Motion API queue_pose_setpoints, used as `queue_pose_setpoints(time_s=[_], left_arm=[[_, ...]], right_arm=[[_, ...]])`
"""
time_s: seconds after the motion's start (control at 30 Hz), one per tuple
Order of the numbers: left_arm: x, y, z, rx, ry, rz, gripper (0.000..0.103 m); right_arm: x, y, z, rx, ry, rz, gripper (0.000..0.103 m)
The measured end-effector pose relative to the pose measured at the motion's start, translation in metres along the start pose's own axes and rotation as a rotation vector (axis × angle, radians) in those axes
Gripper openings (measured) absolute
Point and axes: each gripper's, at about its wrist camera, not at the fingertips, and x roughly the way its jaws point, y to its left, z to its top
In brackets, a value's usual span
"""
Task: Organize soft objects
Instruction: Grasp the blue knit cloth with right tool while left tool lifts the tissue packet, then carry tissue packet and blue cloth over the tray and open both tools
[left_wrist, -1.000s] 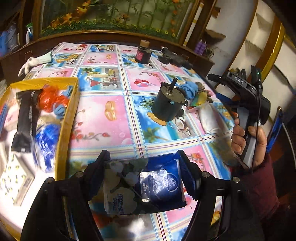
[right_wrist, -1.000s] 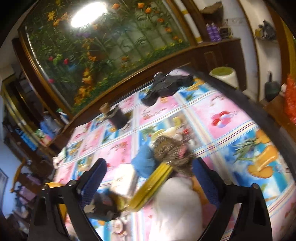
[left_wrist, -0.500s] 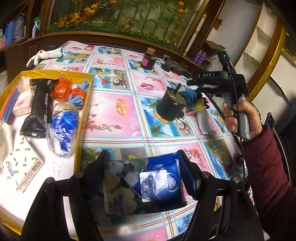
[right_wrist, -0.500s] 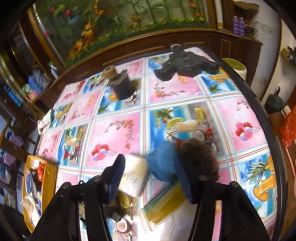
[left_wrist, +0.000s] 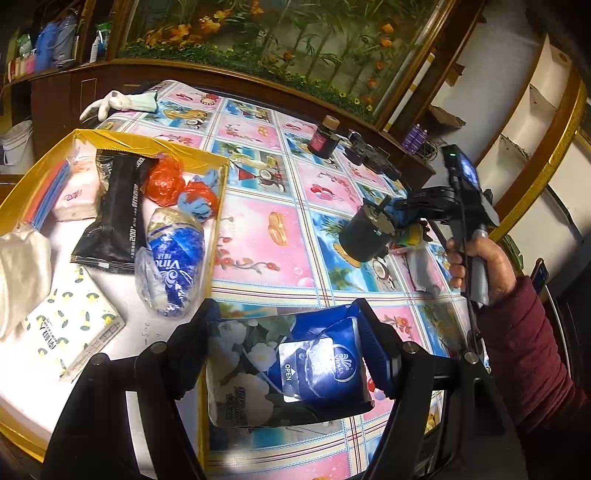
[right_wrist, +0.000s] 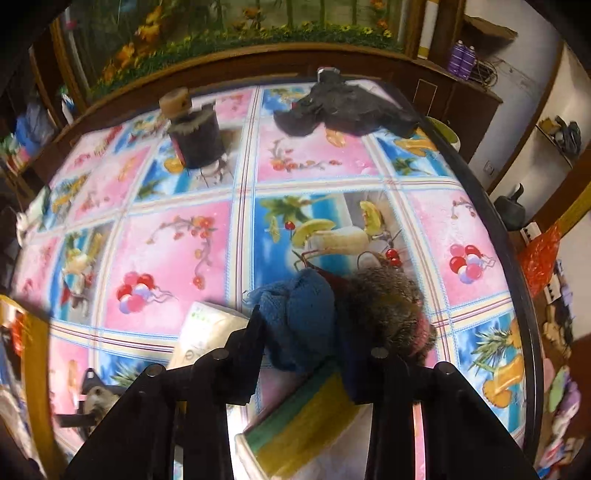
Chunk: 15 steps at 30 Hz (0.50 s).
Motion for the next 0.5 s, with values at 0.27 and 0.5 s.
queue_pose_setpoints(time_s=[0.27, 0.5], left_arm=[[-0.046, 0.033, 0.001, -0.054, -0.086, 0.09, 0.072], [-0.062, 0.082, -0.014, -0.152, -0.07, 0.27, 0.073]], right_arm=[[-0.106, -0.004, -0.026, 0.008, -0.185, 0.17, 0.035], [-0.155, 0.076, -0.087, -0.206, -0.186, 0.417, 0.035]])
